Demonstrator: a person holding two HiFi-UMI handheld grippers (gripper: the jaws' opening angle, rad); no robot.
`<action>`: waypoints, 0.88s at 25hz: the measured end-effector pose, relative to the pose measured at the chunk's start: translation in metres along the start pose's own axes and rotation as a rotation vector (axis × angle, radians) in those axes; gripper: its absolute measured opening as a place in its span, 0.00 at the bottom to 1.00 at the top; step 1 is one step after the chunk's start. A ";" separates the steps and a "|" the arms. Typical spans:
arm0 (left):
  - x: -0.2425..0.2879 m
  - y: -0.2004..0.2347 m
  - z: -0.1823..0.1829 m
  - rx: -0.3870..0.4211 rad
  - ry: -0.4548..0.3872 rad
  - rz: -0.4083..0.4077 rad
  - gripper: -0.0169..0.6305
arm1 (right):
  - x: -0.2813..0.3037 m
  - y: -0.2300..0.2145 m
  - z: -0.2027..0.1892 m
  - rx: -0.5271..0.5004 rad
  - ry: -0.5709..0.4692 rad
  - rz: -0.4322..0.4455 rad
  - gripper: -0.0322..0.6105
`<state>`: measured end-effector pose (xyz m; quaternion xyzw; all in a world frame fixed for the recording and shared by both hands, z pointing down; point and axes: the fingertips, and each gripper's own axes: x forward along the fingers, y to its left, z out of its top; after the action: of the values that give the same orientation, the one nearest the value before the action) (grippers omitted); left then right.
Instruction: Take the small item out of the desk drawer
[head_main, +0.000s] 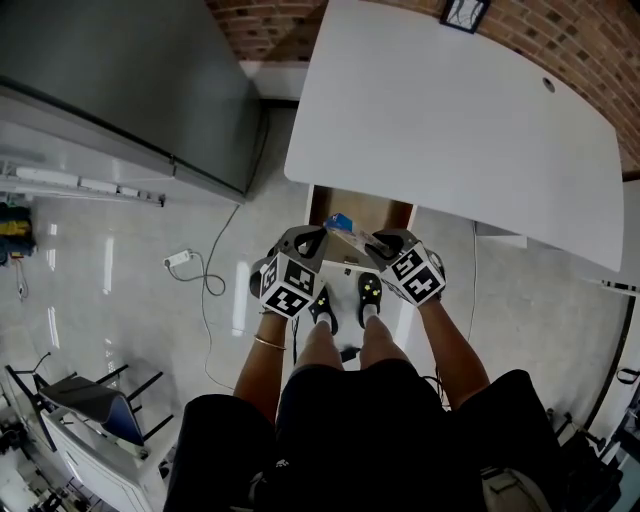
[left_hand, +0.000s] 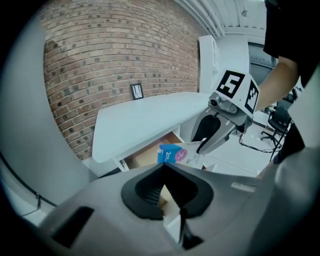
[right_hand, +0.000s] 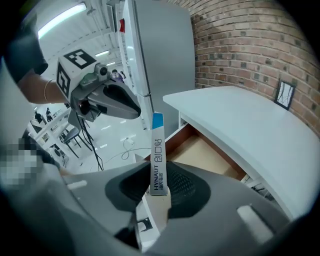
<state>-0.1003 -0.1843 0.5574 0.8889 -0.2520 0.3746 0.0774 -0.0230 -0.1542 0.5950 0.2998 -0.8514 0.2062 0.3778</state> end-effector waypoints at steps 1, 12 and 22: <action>-0.003 -0.001 0.002 0.000 -0.002 0.000 0.02 | -0.004 0.001 0.002 0.018 -0.012 -0.001 0.22; -0.031 -0.002 0.019 -0.069 -0.053 0.042 0.02 | -0.038 0.012 0.020 0.079 -0.102 -0.030 0.22; -0.058 -0.001 0.041 -0.057 -0.087 0.061 0.02 | -0.066 0.016 0.031 0.094 -0.152 -0.052 0.22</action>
<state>-0.1087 -0.1742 0.4876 0.8938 -0.2926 0.3302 0.0804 -0.0145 -0.1372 0.5227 0.3541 -0.8589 0.2128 0.3026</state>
